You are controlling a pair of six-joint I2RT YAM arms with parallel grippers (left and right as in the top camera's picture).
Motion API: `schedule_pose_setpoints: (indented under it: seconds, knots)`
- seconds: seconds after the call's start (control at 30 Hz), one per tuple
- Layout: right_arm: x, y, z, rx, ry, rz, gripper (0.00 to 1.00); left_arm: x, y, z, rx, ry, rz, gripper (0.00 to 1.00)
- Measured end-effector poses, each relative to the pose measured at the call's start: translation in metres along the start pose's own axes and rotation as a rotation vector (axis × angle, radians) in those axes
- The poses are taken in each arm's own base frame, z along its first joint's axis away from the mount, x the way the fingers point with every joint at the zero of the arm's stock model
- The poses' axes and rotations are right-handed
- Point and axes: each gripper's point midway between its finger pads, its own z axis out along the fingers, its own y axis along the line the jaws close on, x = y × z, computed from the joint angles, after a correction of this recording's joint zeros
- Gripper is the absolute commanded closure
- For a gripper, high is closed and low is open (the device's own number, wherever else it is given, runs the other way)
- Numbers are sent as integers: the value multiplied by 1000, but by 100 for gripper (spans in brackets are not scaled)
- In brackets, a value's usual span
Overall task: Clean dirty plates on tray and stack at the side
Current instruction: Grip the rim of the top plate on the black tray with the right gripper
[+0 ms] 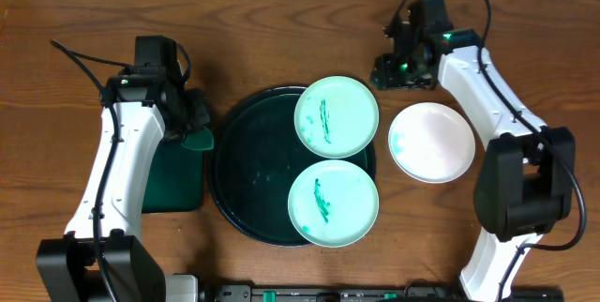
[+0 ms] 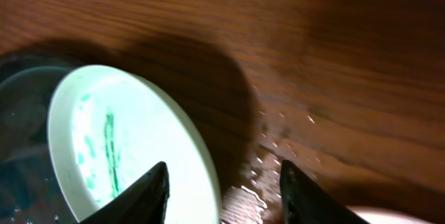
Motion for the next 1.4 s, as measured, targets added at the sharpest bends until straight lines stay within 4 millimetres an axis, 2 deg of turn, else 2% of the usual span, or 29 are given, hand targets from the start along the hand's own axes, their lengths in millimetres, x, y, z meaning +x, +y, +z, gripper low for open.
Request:
schedule_pose_setpoints:
  seconds: [0.17, 0.33, 0.63, 0.93, 1.0, 1.2, 1.4]
  knots:
    - [4, 8, 15, 28, 21, -35, 62, 0, 0, 0, 0, 0, 0, 93]
    - [21, 6, 35, 64, 91, -41, 68, 0, 0, 0, 0, 0, 0, 93]
    - [33, 1, 35, 92, 140, -30, 86, 0, 0, 0, 0, 1, 0, 93]
    - [55, -4, 39, 107, 208, 6, 92, 0, 0, 0, 0, 1, 0, 93]
    - [60, -6, 42, 110, 219, 15, 98, 0, 0, 0, 0, 1, 0, 93]
    - [61, -4, 44, 96, 216, 44, 99, 0, 0, 0, -1, 2, 0, 93]
    - [59, 9, 47, 42, 207, 51, 99, 0, 0, 0, -1, 2, 0, 92]
